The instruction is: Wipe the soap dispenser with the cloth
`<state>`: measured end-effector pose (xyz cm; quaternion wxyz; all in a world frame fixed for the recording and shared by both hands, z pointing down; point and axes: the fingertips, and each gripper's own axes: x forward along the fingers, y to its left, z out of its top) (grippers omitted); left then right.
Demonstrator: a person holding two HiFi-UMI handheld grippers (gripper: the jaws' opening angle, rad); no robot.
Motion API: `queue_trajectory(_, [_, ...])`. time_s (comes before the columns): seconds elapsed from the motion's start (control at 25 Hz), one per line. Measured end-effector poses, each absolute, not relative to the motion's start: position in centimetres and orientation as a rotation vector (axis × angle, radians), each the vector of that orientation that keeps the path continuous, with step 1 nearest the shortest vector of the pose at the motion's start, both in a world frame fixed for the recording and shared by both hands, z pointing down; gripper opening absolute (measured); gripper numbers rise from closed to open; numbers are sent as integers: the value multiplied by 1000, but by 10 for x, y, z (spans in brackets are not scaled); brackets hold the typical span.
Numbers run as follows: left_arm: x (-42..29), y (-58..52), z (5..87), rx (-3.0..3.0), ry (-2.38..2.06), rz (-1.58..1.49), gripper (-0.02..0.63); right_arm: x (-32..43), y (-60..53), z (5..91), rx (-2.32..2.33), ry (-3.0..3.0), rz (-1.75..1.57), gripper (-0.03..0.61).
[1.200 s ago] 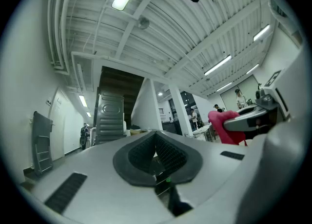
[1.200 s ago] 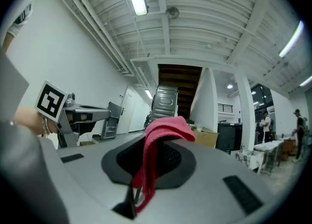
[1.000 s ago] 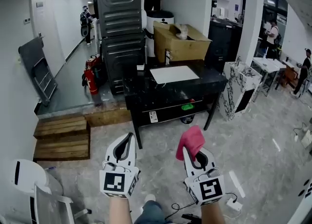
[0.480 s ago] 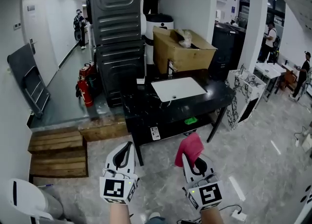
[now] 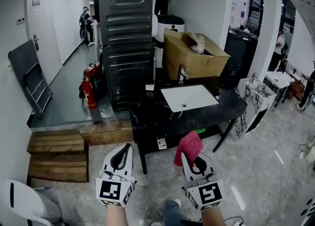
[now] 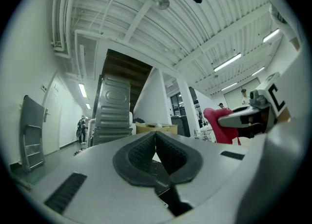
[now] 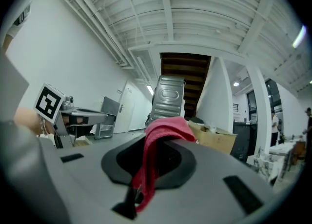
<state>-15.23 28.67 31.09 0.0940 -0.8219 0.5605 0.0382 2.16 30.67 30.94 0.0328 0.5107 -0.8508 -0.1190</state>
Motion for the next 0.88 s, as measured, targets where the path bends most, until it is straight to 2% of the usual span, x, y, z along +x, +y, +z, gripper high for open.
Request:
queue_trajectory(0.52, [-151, 131, 327, -2437, 1717, 137, 23, 40, 138, 336, 1559, -2646, -265, 48])
queue_trajectory(0.56, [-149, 115, 328, -2450, 1711, 138, 63, 42, 121, 338, 1552, -2648, -257, 49])
queue_trajectory(0.68, [-139, 64, 330, -2469, 1697, 106, 266, 49, 69, 339, 1541, -2659, -230, 49])
queue_trajectory(0.76, [-133, 30, 328, -2449, 1706, 71, 327, 56, 34, 336, 1545, -2672, -211, 48])
queue_trajectory(0.88, [-125, -18, 328, -2430, 1722, 22, 345, 65, -13, 331, 1544, -2684, -201, 49])
